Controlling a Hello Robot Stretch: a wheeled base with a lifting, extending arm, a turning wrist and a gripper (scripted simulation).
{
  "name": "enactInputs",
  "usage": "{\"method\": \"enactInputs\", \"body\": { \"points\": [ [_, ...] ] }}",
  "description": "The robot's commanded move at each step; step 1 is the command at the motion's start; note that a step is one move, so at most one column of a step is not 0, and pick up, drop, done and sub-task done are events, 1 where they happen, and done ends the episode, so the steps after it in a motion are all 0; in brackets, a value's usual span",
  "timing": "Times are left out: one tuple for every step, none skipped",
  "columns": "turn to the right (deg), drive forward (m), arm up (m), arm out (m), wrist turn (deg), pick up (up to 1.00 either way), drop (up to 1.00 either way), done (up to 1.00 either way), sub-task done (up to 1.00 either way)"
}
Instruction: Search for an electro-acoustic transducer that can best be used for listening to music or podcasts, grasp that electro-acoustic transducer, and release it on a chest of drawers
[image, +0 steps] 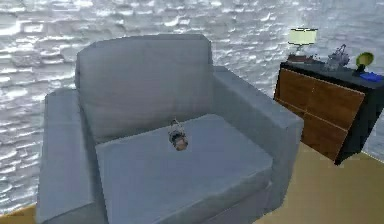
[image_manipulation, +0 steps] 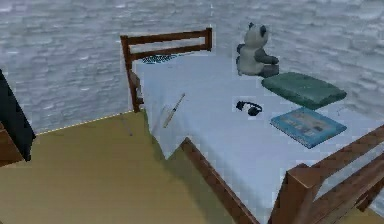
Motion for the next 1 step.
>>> {"method": "enactInputs", "body": {
  "points": [
    [45.0,0.00,0.00,0.00,0.0,0.00,0.00,0.00,0.00]
  ]
}}
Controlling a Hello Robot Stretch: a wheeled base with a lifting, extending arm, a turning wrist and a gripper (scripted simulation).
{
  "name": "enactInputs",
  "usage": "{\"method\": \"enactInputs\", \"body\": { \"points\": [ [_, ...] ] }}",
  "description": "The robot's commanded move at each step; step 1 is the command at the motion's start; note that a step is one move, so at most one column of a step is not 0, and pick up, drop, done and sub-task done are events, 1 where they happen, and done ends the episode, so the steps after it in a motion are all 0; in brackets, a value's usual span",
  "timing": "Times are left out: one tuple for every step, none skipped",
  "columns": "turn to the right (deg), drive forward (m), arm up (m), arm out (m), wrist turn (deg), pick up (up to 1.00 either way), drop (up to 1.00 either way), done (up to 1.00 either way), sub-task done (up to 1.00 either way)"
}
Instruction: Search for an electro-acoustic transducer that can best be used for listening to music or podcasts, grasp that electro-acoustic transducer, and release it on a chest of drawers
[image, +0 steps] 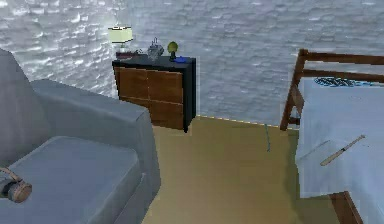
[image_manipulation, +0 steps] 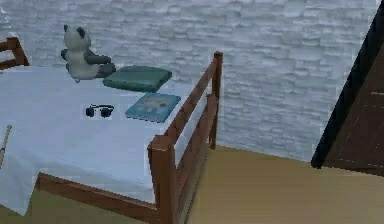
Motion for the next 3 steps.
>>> {"method": "enactInputs", "body": {
  "points": [
    [18.0,0.00,0.00,0.00,0.0,0.00,0.00,0.00,0.00],
    [0.0,1.00,0.00,0.00,0.0,0.00,0.00,0.00,0.00],
    [12.0,0.00,0.00,0.00,0.0,0.00,0.00,0.00,0.00]
  ]
}}
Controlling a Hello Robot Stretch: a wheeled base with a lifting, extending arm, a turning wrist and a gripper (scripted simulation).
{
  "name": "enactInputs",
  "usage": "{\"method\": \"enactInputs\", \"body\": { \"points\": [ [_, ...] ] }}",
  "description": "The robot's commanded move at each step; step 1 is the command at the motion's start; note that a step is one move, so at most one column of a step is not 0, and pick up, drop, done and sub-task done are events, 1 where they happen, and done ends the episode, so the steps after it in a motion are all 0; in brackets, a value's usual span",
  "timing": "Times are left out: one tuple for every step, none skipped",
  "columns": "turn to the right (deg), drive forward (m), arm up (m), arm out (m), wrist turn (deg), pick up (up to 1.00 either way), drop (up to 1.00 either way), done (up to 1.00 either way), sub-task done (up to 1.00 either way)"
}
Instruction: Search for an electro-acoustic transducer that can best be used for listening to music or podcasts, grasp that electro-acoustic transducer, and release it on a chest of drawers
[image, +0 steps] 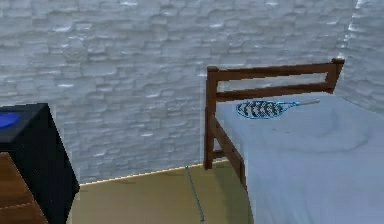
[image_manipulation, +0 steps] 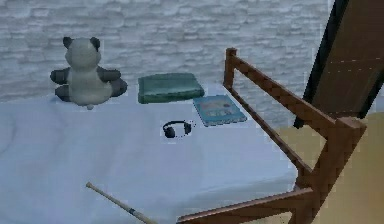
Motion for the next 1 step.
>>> {"method": "enactInputs", "body": {
  "points": [
    [0.0,0.10,0.00,0.00,0.0,0.00,0.00,0.00,0.00]
  ]
}}
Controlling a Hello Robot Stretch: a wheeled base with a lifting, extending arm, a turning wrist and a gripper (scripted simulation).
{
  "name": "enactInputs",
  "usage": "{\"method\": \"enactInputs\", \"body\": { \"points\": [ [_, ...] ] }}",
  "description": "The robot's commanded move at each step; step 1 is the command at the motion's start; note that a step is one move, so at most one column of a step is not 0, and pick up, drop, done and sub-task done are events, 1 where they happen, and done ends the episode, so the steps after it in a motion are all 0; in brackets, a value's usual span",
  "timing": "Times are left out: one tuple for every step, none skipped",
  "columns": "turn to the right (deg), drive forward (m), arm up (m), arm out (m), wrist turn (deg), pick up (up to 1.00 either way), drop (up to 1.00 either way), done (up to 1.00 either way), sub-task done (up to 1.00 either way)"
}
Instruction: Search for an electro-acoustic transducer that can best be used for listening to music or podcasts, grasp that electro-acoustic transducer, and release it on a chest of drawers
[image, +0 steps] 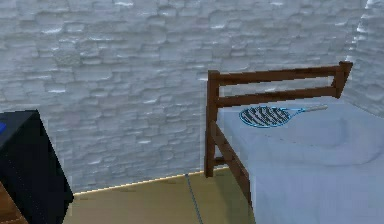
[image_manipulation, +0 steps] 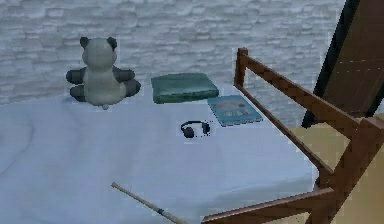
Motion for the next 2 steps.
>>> {"method": "enactInputs", "body": {
  "points": [
    [0.0,0.00,0.50,0.00,0.0,0.00,0.00,0.00,0.00],
    [0.0,0.00,0.38,0.00,0.0,0.00,0.00,0.00,0.00]
  ]
}}
